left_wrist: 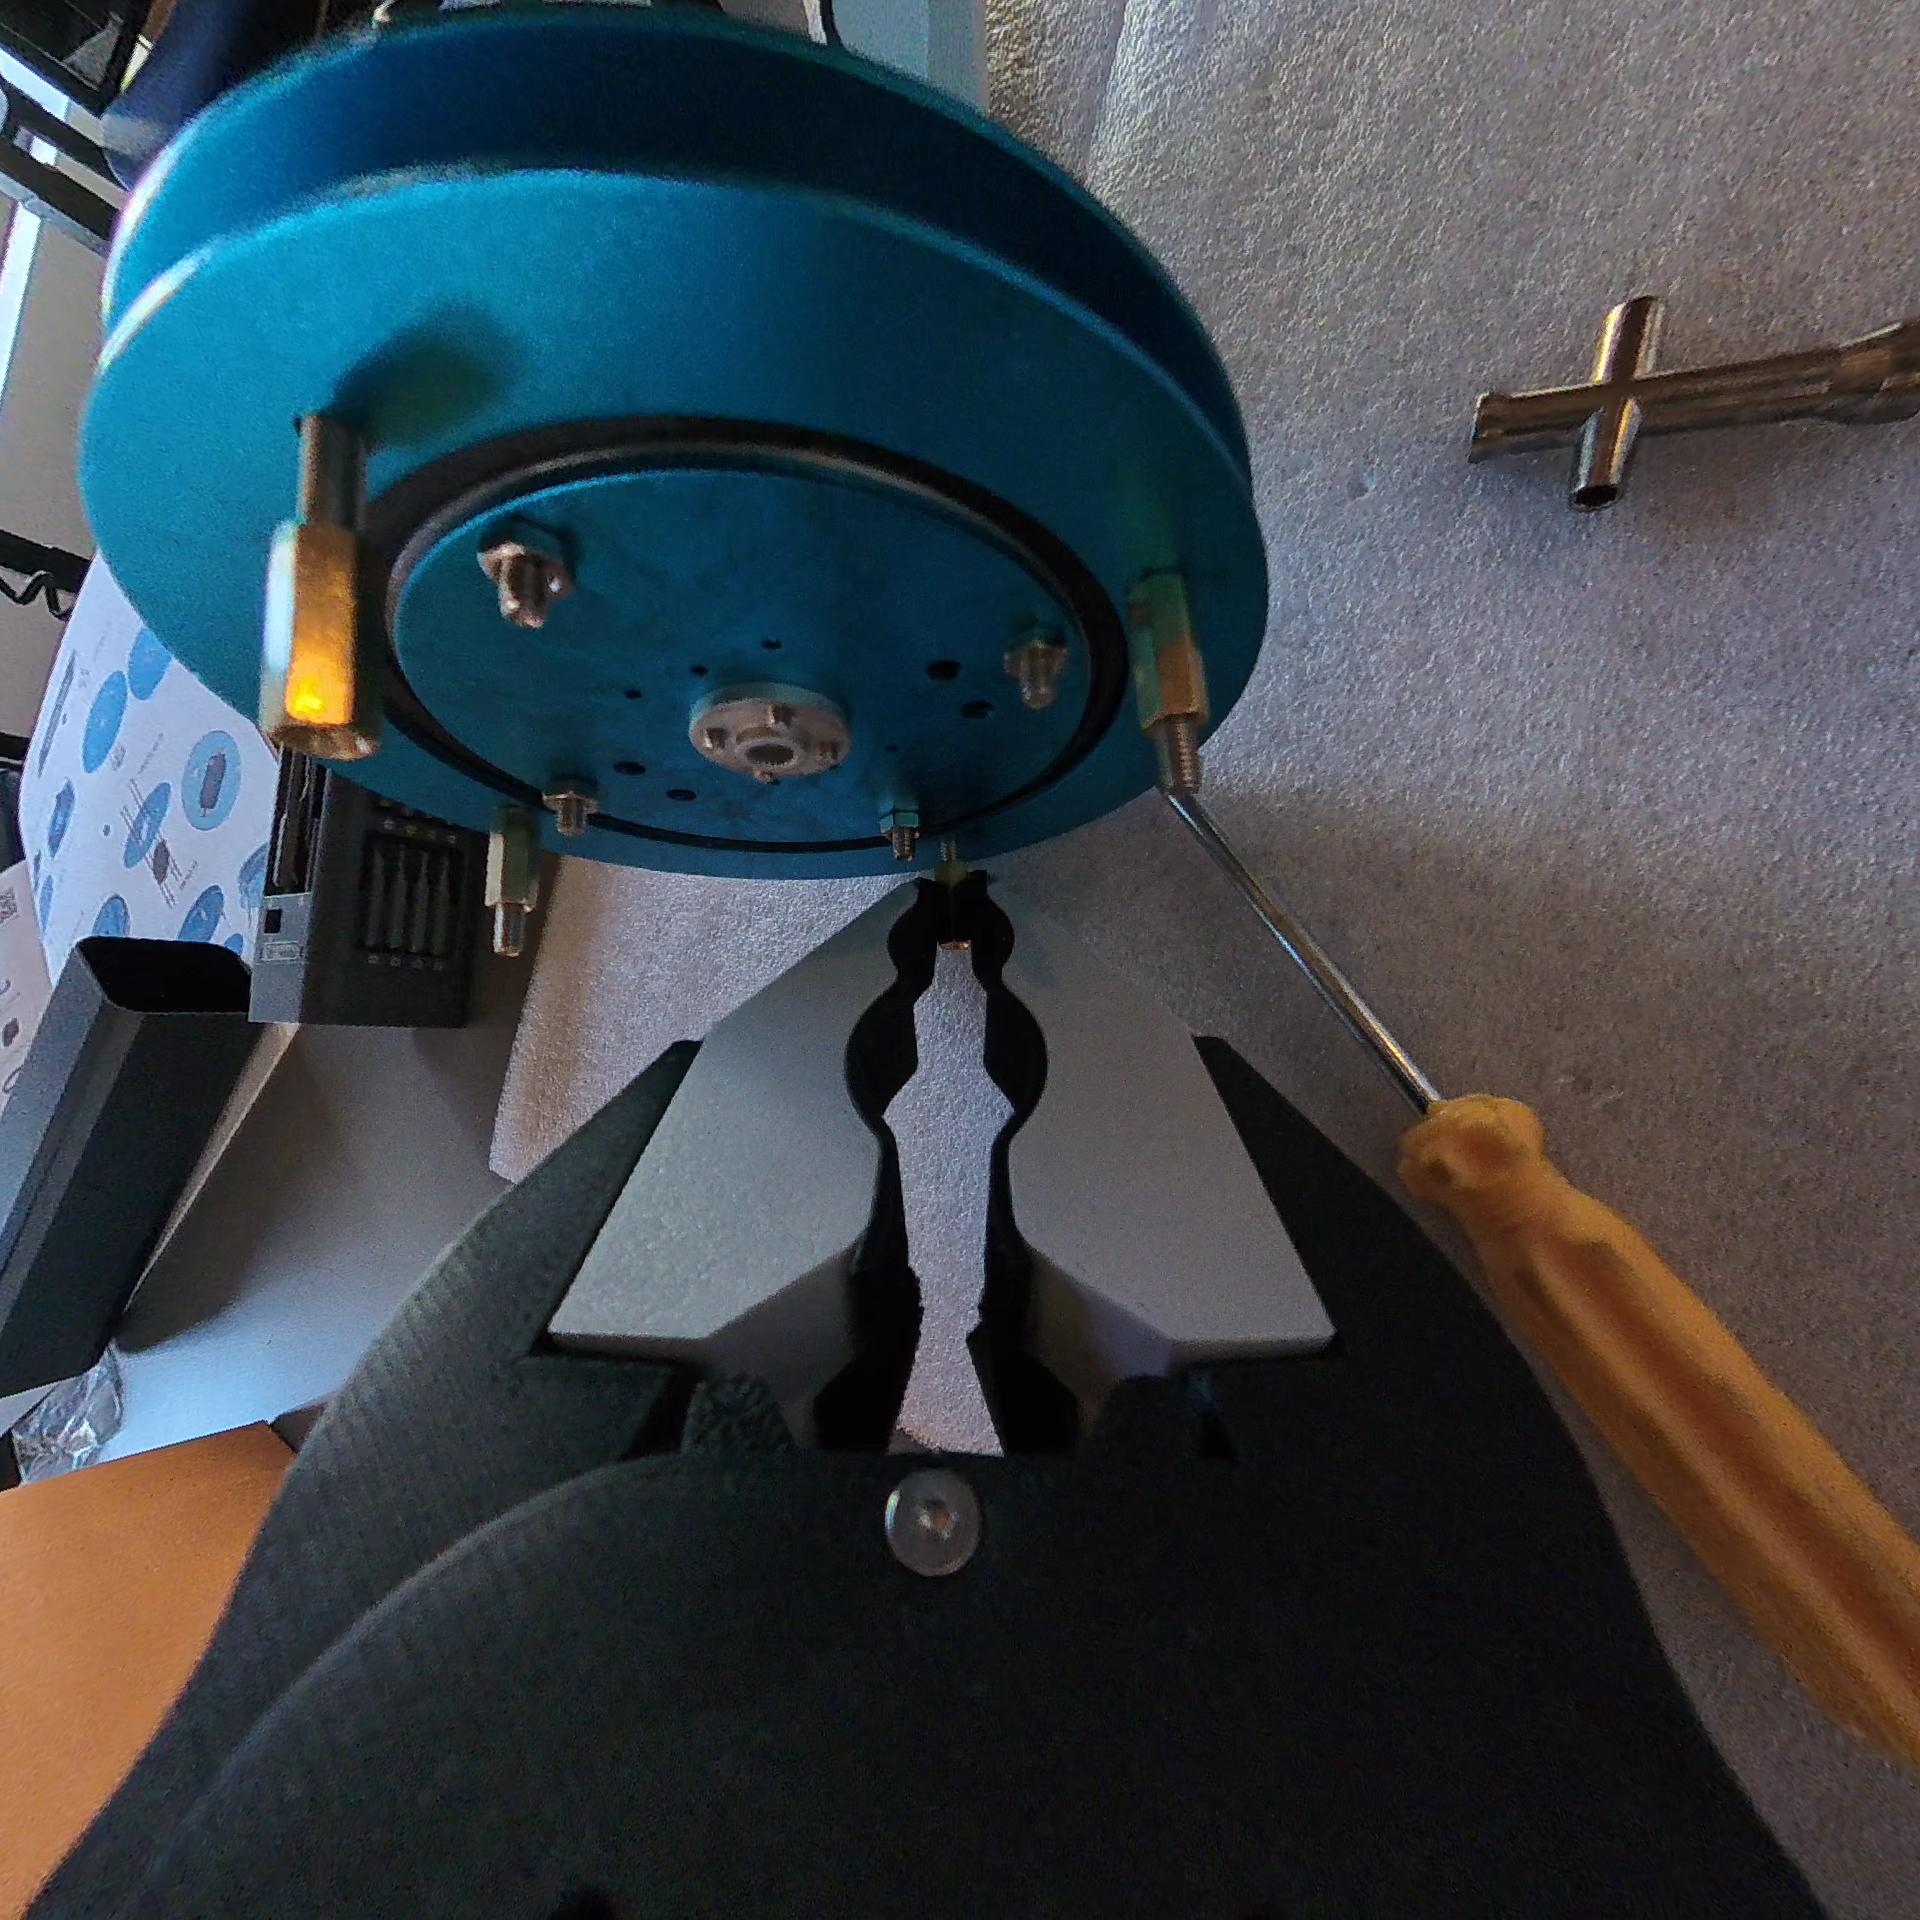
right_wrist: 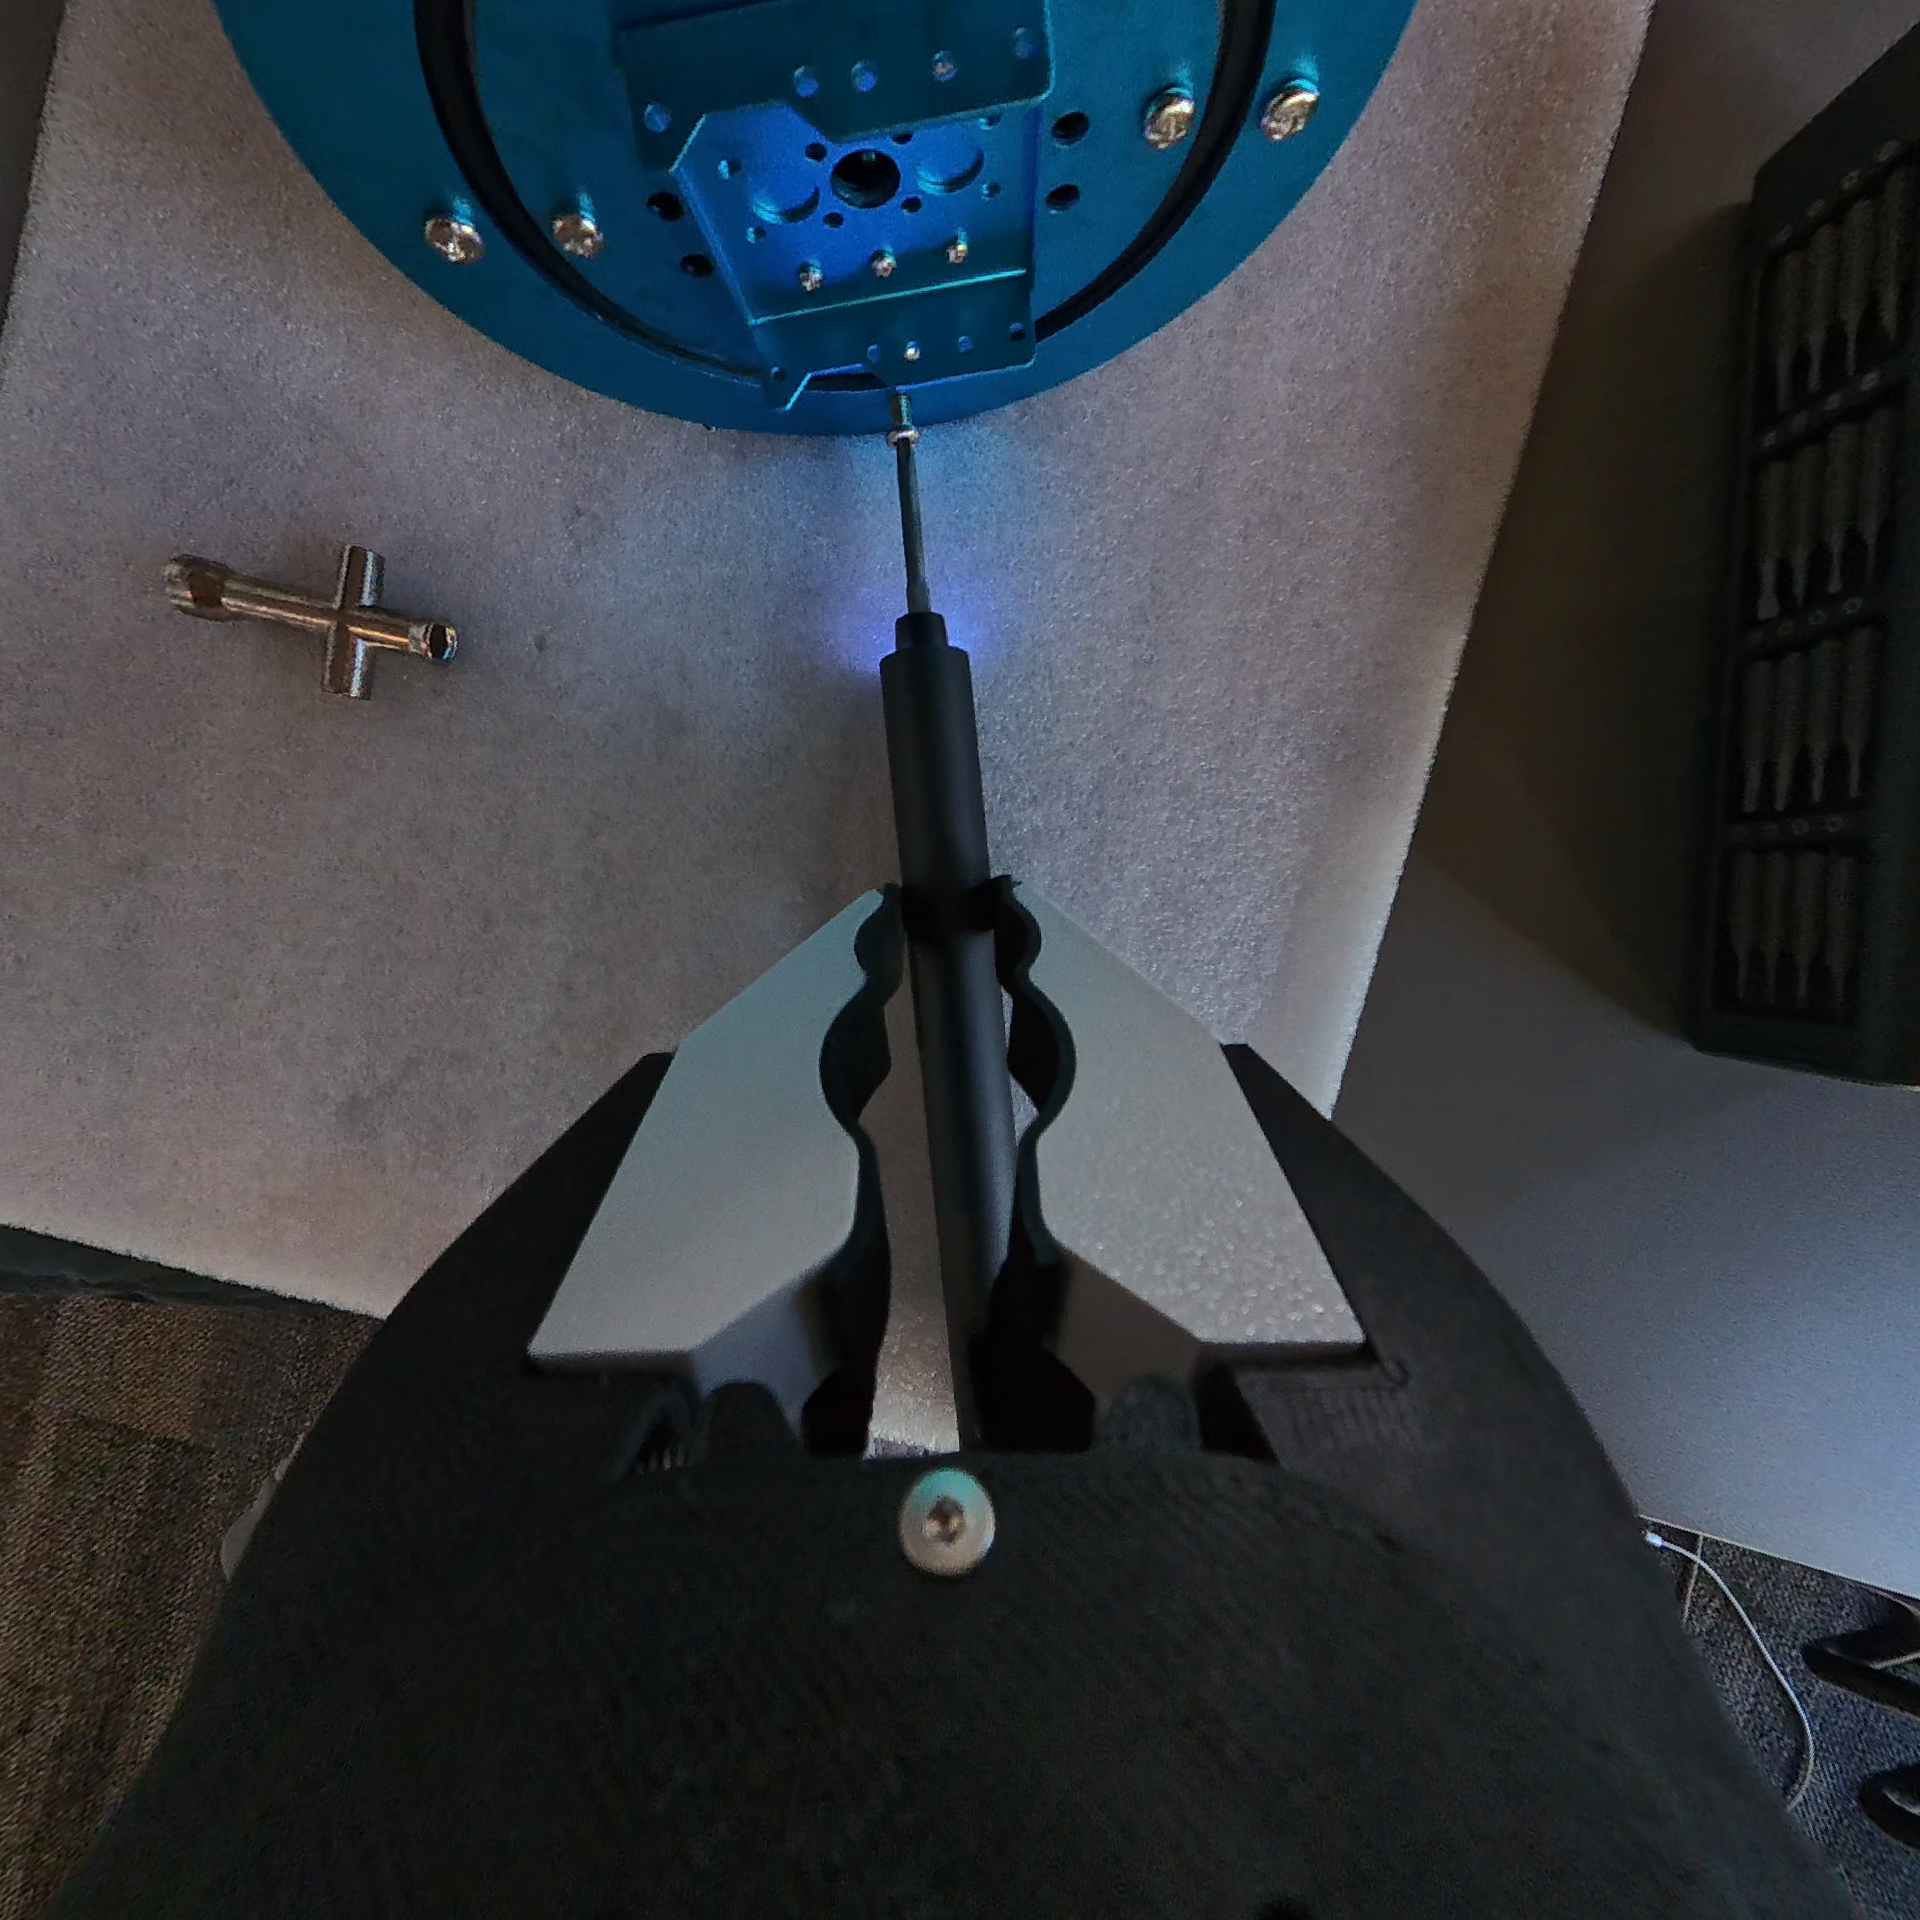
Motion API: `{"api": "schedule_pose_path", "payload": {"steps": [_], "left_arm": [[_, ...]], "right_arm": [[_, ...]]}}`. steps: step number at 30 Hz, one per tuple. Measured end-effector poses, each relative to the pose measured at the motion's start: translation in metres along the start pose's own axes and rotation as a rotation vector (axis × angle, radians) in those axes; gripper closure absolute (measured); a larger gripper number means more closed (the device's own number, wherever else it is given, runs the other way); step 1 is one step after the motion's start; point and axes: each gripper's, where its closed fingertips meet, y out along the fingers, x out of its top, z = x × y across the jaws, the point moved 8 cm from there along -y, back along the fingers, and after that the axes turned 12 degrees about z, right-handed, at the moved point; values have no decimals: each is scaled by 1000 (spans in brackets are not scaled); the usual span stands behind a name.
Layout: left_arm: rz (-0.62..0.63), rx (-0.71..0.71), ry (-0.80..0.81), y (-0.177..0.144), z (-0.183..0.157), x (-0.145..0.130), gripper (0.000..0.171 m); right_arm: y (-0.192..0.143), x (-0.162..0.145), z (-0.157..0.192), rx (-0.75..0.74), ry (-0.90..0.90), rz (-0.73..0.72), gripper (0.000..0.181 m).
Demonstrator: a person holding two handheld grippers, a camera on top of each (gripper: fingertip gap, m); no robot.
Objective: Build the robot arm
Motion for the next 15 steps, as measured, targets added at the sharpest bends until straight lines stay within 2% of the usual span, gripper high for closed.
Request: {"api": "schedule_pose_path", "payload": {"steps": [4,6,11,15], "left_arm": [[-3,0,-4,0,0,0,167],[-2,5,2,0,0,0,167],[2,4,8,0,0,0,167],[0,-1,8,0,0,0,167]], "right_arm": [[0,-1,1,-1,-25,-11,165],[-3,-4,0,-10,-63,-31,155],[-10,-10,-5,9,-57,-70,155],[-6,-7,-5,20,-51,-45,155]]}}
